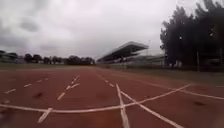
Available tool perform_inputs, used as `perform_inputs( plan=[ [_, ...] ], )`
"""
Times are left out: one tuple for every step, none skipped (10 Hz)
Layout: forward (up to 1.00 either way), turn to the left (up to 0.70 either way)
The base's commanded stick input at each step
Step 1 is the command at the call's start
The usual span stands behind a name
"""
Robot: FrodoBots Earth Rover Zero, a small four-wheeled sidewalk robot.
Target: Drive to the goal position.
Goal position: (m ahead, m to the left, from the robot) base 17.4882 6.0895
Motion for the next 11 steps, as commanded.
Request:
perform_inputs(
  plan=[
    [0.5, 0.0],
    [0.5, 0.0],
    [0.5, 0.0],
    [0.5, 0.07],
    [0.5, 0.33],
    [0.5, 0.5],
    [0.5, 0.5],
    [0.5, 0.5],
    [0.5, 0.5],
    [0.5, 0.0],
    [0.5, 0.0]
  ],
)
